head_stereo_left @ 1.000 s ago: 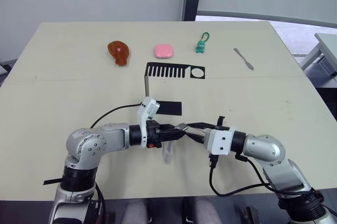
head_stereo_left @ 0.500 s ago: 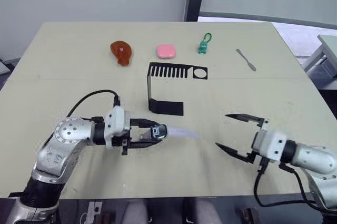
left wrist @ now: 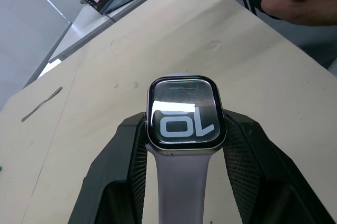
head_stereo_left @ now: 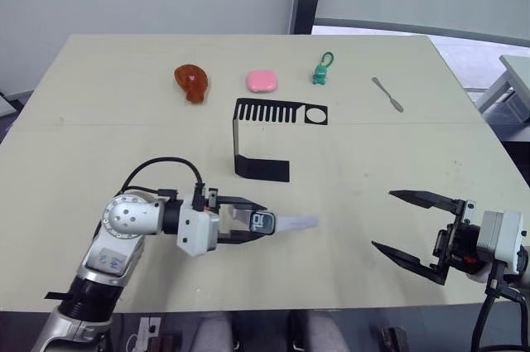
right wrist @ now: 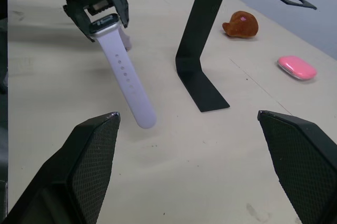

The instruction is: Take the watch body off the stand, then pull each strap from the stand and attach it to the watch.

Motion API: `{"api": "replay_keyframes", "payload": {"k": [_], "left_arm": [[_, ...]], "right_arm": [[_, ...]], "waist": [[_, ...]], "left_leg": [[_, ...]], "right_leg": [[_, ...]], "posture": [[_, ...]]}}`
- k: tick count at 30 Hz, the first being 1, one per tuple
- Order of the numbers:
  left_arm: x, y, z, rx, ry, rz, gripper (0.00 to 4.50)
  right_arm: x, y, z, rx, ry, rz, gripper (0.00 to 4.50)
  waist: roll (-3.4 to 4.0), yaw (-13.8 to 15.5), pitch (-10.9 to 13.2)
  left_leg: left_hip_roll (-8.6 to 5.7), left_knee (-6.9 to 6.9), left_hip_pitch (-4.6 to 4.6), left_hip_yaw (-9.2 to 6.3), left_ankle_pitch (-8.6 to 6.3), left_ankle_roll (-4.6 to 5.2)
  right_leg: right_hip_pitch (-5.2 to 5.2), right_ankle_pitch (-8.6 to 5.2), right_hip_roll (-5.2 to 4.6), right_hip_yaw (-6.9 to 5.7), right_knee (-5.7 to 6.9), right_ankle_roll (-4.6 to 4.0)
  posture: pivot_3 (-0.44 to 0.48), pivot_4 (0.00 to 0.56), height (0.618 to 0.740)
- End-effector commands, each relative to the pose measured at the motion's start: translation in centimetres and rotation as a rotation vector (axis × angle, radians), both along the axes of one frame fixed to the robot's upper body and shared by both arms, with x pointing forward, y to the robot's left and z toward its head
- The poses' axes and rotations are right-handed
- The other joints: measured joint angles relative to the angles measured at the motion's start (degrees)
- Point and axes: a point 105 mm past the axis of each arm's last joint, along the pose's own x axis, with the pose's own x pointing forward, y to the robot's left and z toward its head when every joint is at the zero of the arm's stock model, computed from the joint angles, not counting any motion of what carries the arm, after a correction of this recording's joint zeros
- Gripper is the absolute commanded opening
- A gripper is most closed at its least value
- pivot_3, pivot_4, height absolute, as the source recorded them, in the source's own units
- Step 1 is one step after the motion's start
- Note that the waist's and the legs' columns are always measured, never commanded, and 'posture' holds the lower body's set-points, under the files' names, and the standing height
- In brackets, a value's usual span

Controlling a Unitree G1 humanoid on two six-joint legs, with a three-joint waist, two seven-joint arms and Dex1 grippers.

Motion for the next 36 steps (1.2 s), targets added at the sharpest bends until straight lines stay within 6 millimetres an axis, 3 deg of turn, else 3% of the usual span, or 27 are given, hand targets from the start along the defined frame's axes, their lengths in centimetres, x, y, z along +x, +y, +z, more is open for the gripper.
{"api": "replay_keyframes", "payload": {"k": [1, 7, 10, 14, 20, 25, 26, 28, 33, 36], "left_arm": [[0.8, -1.0, -1.1, 0.048, 0.118, 0.063, 1.59], [2.5, -3.9, -3.3, 0.090, 0.364, 0.192, 1.59], [2.8, -4.9, -4.3, 0.118, 0.403, 0.229, 1.59], [2.9, -4.7, -4.7, 0.137, 0.389, 0.241, 1.59], [3.2, -4.0, -4.8, 0.130, 0.384, 0.236, 1.59], [3.3, -3.5, -4.3, 0.074, 0.396, 0.245, 4.08], [3.4, -3.1, -3.8, 0.051, 0.371, 0.251, 4.40], [3.2, -2.0, -3.1, 0.000, 0.354, 0.255, 4.40], [0.6, 4.4, -1.2, -0.115, 0.345, 0.285, 4.40], [0.5, 9.7, -0.6, -0.115, 0.242, 0.472, 4.40]], "right_arm": [[-0.3, 0.7, 0.8, -0.007, -0.031, 0.040, 4.44], [-0.2, 1.3, 0.4, -0.019, 0.012, 0.082, 4.44], [-0.3, 1.9, 0.1, -0.009, 0.041, 0.112, 4.44], [-0.5, 3.0, 0.2, 0.001, 0.068, 0.157, 4.44], [-0.4, 2.5, -0.8, -0.028, 0.098, 0.149, 4.44], [-0.1, 2.4, -1.0, -0.036, 0.100, 0.151, 4.50], [0.0, 2.3, -1.0, -0.039, 0.100, 0.151, 4.50], [0.1, 2.1, -1.0, -0.046, 0.102, 0.147, 4.50], [0.5, 0.1, -0.8, -0.085, 0.097, 0.095, 4.50], [0.9, -1.8, -0.8, -0.124, 0.097, 0.040, 4.50]], "waist": [[0.00, -0.1, 0.0], [0.00, -0.1, 0.0], [0.00, 0.0, 0.0], [0.00, -0.2, 0.0], [0.00, 0.0, 0.0], [0.00, 0.0, 0.0], [0.00, 0.0, 0.0], [0.00, -0.1, 0.0], [0.01, -1.1, 0.0], [0.01, -1.3, 0.0]], "left_leg": [[-0.01, 0.00, 0.00, 0.00, 0.00, 0.00], [-0.01, 0.05, -0.02, 0.00, 0.02, -0.01], [-0.02, 0.06, -0.01, 0.00, 0.02, -0.01], [0.06, 0.07, -0.01, 0.00, 0.07, -0.10], [0.08, 0.09, -0.01, -0.03, 0.10, -0.14], [0.07, 0.10, -0.02, -0.03, 0.10, -0.12], [0.07, 0.10, -0.02, -0.04, 0.10, -0.12], [0.10, 0.09, -0.02, -0.04, 0.10, -0.12], [0.21, 0.02, 0.03, -0.08, 0.12, -0.23], [0.18, 0.03, 0.04, -0.14, 0.13, -0.22]], "right_leg": [[0.00, 0.00, 0.00, 0.00, 0.00, 0.01], [-0.01, 0.00, 0.14, -0.01, 0.03, 0.03], [-0.01, -0.01, 0.18, 0.00, 0.05, 0.04], [-0.04, -0.02, 0.11, 0.04, 0.08, 0.05], [-0.03, -0.02, 0.08, 0.01, 0.09, 0.04], [-0.03, -0.02, 0.04, 0.00, 0.10, 0.04], [-0.03, -0.02, 0.04, 0.00, 0.10, 0.04], [-0.04, -0.02, 0.05, -0.01, 0.10, 0.04], [-0.05, -0.06, 0.08, -0.04, 0.15, -0.04], [-0.03, -0.07, 0.03, -0.07, 0.16, -0.05]], "posture": [[0.000, 0.150, 0.740], [0.000, 0.150, 0.740], [0.000, 0.150, 0.740], [0.000, 0.150, 0.740], [0.000, 0.150, 0.740], [0.000, 0.150, 0.740], [0.000, 0.150, 0.740], [0.000, 0.150, 0.740], [0.000, 0.150, 0.740], [0.000, 0.150, 0.740]]}}
